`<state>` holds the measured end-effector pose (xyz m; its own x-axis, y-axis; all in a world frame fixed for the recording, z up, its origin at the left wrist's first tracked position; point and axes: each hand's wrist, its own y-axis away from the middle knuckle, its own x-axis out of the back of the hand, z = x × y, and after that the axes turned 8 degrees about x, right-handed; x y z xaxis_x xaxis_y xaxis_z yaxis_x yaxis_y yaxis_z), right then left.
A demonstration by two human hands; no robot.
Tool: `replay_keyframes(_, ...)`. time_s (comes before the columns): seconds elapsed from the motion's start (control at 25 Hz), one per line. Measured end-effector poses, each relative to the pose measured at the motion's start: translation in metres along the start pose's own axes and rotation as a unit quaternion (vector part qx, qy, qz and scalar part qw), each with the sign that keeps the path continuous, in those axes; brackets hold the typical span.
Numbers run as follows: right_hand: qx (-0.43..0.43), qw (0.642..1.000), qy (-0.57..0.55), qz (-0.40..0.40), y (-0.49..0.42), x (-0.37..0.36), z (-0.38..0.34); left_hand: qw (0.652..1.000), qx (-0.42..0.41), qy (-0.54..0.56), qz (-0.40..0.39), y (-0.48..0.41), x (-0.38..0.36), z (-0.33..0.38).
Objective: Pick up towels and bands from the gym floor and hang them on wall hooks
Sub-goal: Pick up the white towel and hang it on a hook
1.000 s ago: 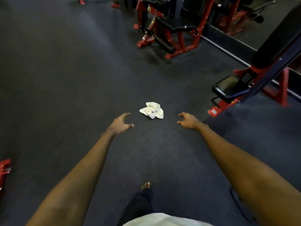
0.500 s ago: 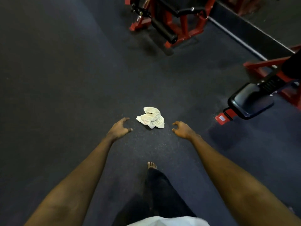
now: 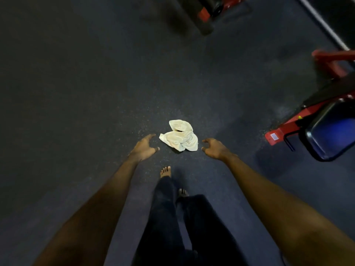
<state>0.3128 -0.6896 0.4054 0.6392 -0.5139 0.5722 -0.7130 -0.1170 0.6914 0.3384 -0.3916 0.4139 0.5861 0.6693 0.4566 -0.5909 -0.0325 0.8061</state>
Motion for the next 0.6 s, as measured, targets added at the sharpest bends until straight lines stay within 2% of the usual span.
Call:
replay_keyframes(0.24,-0.026,0.998,0.005,-0.061,-0.185,-0.05,0.028,0.996,0.073,-0.031,-0.042,-0.166,-0.035,-0.029)
replay_keyframes(0.48,-0.016,0.99,0.054,-0.128,-0.4,-0.166,0.106,0.993,0.084,-0.06,-0.048,-0.342,-0.112,-0.073)
replay_keyframes(0.6,-0.003,0.988,0.104,-0.117,-0.467,-0.206,0.135,0.992,0.079,-0.087,-0.039,-0.415,-0.145,-0.095)
